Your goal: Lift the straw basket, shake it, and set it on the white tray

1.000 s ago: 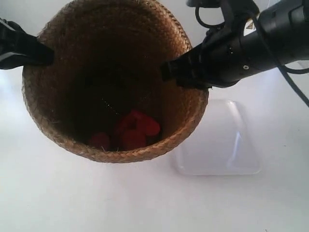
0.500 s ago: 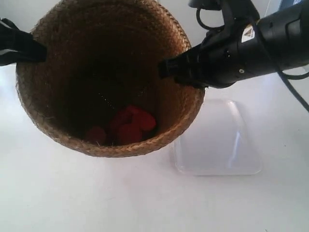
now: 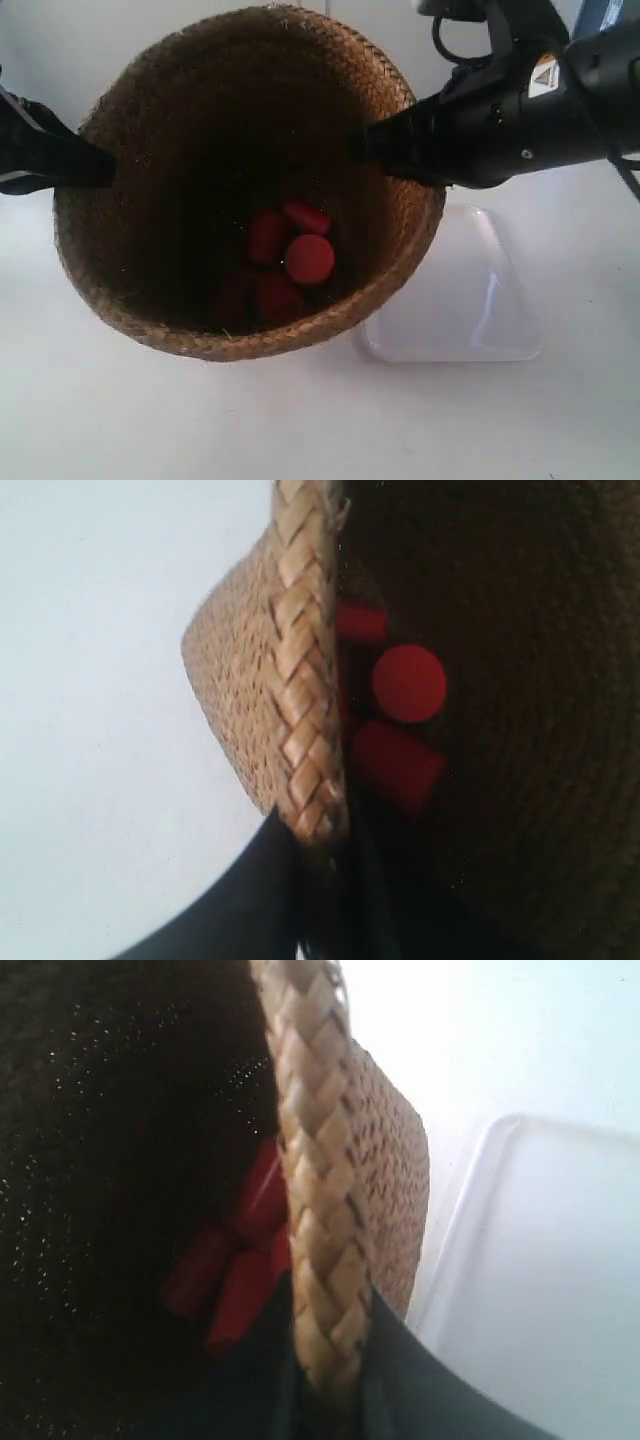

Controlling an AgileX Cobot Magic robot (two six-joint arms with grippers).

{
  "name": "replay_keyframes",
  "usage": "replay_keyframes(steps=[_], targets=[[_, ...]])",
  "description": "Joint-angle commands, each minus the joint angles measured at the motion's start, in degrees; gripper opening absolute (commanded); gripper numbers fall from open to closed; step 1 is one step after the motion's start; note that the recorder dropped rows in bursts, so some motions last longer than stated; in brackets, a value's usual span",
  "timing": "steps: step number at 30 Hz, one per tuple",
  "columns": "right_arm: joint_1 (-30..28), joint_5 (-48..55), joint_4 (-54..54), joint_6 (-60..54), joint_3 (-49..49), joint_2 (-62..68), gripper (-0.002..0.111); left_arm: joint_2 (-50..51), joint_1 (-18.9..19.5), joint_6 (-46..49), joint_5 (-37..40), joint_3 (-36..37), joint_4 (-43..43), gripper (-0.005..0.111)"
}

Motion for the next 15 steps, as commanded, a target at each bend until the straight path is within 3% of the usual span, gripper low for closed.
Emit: replay_keyframes(steps=[1, 6, 9, 15], targets=[[0.17, -1.98, -1.05, -1.79, -1.31, -2.12, 0.0, -1.63, -0.5, 1.65, -3.04, -1.07, -0.74, 0.0], [-0.03, 2.21, -1.47, -3.01, -3.64, -2.12, 0.0, -2.16, -0.62, 1.82, -5.68, -3.91, -3.23, 0.0], [-1.58, 4.96, -2.41, -3.01, -7.61, -1.22, 0.0, -1.83, -0.62, 6.55, -6.06, -6.97, -3.83, 0.0], [-6.95, 13.48, -3.2, -3.5, -17.02, 3.15, 0.0, 4.79, -0.62, 4.57, -6.43, -11.45, -17.88, 0.0]])
